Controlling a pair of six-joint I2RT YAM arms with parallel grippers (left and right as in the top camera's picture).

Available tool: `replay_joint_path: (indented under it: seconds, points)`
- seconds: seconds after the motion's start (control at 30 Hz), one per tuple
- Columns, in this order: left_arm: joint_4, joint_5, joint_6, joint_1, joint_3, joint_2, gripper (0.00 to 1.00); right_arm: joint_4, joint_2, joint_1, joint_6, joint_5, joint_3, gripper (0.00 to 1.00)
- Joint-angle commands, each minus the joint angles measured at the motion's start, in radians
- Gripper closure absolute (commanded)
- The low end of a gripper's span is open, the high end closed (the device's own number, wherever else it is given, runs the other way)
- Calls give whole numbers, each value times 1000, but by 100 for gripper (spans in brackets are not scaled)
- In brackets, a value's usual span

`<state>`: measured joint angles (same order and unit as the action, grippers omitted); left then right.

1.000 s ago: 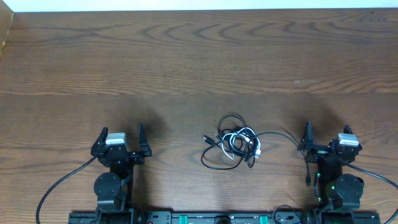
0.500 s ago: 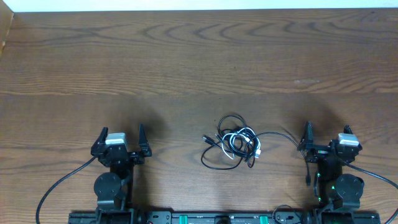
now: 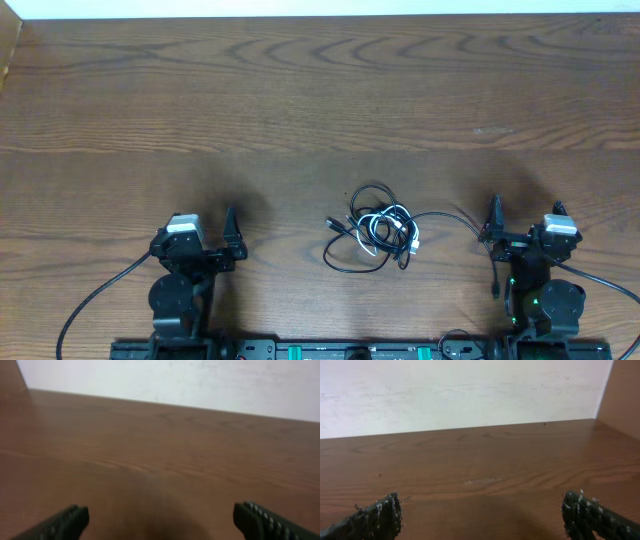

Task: Untangle cables
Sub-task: 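Reach the left gripper toward the tangled black and white cable bundle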

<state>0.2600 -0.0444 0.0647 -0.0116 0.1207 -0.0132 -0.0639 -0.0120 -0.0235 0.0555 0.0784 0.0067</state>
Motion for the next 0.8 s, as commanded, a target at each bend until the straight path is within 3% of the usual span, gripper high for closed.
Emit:
replay_joint_path:
  seconds: [0.0, 0.17, 0.57, 0.77]
  points:
    - [34, -81, 34, -5, 89, -23, 3, -3, 5, 4, -12, 1, -2, 1]
    - [59, -110, 80, -5, 190, -102, 3, -3, 5, 4, -12, 1, -2, 1]
    - [193, -376, 150, -5, 438, -441, 3, -3, 5, 4, -12, 1, -2, 1]
    - [224, -585, 362, -4, 500, -581, 3, -3, 5, 4, -12, 1, -2, 1]
